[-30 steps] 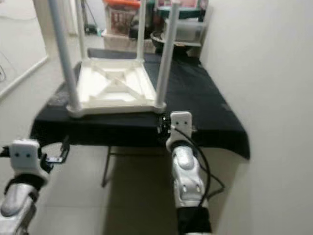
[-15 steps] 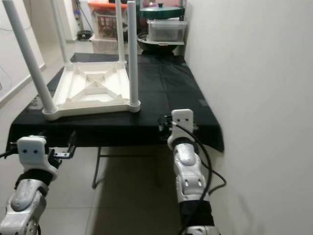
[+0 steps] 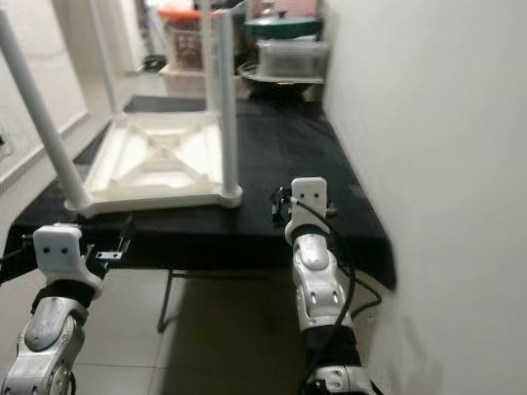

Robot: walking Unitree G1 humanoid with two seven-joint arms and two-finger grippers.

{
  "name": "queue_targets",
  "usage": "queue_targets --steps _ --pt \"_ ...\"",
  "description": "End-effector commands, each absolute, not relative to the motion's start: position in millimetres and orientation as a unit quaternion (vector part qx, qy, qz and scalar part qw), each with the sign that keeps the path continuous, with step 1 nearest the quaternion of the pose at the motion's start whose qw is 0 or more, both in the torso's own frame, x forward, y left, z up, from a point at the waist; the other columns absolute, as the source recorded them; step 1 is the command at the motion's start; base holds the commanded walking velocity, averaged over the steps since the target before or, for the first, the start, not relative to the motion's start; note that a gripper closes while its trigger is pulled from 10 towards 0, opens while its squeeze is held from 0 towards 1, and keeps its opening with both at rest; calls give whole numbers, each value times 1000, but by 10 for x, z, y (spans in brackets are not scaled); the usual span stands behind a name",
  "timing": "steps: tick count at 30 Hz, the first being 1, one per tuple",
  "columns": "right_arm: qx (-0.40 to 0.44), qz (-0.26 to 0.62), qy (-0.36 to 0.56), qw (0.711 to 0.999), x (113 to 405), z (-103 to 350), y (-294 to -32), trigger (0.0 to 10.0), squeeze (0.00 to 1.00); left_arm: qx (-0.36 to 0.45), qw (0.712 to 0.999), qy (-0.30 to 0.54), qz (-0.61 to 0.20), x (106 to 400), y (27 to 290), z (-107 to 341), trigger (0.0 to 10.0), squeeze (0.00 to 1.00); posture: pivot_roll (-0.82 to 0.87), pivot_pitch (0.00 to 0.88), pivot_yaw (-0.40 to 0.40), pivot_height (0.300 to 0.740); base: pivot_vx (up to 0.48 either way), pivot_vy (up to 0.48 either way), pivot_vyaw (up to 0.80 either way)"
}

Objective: Building children table

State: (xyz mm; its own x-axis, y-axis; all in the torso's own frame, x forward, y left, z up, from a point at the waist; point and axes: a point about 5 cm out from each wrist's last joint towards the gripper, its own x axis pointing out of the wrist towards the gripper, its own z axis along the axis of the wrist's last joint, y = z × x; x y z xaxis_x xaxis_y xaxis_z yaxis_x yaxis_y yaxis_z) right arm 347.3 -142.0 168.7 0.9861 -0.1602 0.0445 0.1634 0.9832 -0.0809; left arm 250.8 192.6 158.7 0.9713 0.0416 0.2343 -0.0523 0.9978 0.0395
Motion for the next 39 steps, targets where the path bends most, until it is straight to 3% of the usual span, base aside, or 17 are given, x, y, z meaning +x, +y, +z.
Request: queue_targets --steps 1,8,23,35,39 --pt "-43 -113 -4 993 3471 1633 -1563 10000 0 18 993 -118 9 2526 1866 1590 10000 0 -7 0 -70 740 469 0 0" --pt "-40 -105 -8 994 3506 1662 -1520 10000 0 19 993 -119 6 2526 1859 1596 10000 0 -4 0 -71 740 466 0 0" --pt "-35 -81 -17 996 3540 1686 -1466 10000 0 8 993 -115 -2 2522 1818 1591 10000 0 -7 0 -70 740 0 0 0" --pt "-29 -70 -17 997 3543 1675 -1436 10000 0 6 993 -115 -7 2528 1796 1593 10000 0 -5 0 -70 740 0 404 0" --pt "-30 -59 -13 998 3554 1661 -1412 10000 0 10 993 -115 -9 2523 1802 1591 10000 0 -4 0 -71 740 0 0 0"
